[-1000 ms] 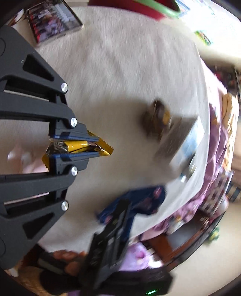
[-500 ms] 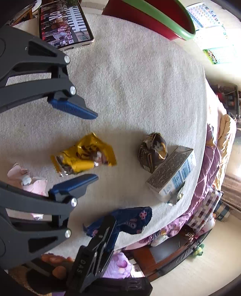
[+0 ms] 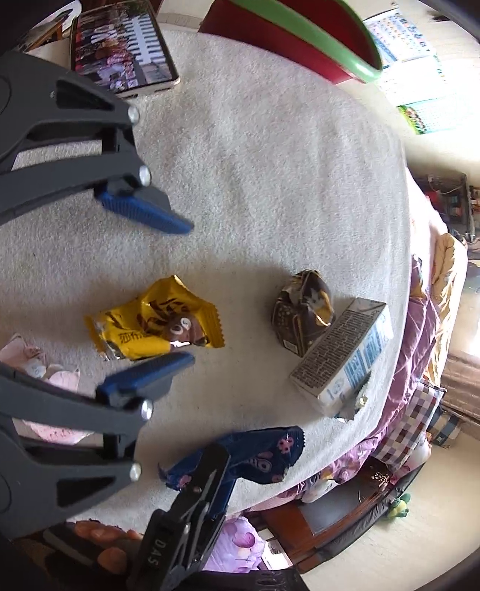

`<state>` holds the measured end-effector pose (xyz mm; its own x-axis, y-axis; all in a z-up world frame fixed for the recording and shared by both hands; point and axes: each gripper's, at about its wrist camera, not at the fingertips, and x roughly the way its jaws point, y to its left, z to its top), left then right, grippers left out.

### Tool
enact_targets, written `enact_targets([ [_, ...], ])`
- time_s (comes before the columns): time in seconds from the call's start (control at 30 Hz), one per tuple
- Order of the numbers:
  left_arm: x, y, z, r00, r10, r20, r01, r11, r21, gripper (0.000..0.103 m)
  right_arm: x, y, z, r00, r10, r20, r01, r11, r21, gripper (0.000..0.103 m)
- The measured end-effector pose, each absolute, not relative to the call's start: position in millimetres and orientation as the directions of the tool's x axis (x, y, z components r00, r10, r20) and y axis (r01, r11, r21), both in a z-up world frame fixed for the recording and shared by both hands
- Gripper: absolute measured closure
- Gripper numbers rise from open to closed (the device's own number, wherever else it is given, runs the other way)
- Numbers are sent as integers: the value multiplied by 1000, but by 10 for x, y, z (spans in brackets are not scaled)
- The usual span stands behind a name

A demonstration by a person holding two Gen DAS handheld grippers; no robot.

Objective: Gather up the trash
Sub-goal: 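Grasp the blue Oreo wrapper with the right tool while the left tool grasps the yellow wrapper, then carry the yellow wrapper and blue Oreo wrapper over the red bin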

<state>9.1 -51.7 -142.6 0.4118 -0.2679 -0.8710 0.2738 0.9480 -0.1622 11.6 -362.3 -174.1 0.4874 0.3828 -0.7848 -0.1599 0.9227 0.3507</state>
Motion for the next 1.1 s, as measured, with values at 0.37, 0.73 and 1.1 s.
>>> enact_targets([
  [0.37,112,-528,-1411,420,-273,-865,283,946,-161,74,143,-3540,-1731,478,407,-779,-186,913,363,81],
  [0.73,119,-510,-1153,500,-267,-824,302,945,-122,74,91,-3399,-1345,550,436,-712,-231,899,372,81],
  [1.1,109,-251,-915,559,-270,-784,292,949,-119,74,79,-3033,-1027,580,457,-674,-292,889,352,81],
])
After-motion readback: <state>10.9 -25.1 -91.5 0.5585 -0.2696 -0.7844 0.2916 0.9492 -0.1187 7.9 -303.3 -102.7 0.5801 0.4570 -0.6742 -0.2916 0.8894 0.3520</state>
